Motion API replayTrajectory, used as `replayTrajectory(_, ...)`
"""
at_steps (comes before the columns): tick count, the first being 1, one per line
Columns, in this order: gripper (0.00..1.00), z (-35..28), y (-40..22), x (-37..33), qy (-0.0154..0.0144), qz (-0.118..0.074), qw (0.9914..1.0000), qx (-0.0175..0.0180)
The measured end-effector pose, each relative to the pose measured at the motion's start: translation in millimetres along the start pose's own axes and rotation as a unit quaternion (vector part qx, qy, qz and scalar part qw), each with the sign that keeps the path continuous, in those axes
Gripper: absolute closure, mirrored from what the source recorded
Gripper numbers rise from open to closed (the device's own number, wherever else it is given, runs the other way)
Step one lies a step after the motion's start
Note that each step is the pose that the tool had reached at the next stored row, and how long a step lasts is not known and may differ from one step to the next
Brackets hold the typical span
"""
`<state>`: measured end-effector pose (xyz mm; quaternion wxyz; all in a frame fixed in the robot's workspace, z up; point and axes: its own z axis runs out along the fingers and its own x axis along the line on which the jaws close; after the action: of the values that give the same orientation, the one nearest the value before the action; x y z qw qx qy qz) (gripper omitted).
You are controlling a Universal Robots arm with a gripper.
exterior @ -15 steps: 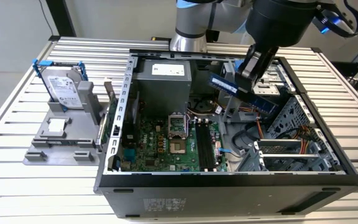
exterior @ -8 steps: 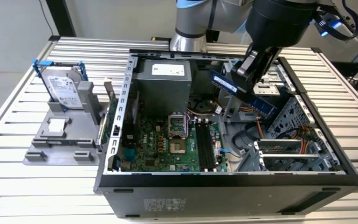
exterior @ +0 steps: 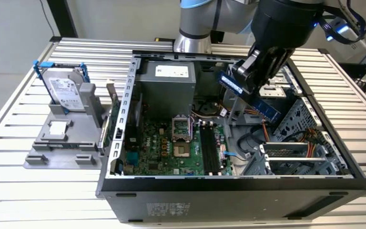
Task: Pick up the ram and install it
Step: 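Pick up the ram and move it above insertion slot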
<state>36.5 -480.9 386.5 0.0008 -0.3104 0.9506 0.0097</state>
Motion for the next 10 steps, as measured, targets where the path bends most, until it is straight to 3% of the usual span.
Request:
replayTrajectory(5,1.00,0.3,0.0,0.0,-0.0008,0.044,0.99903,0.0004)
replayTrajectory(8,1.00,0.4,0.0,0.0,-0.0013,0.070,0.99756,0.0005)
replayTrajectory(10,1.00,0.6,0.0,0.0,-0.0016,0.088,0.99614,0.0007)
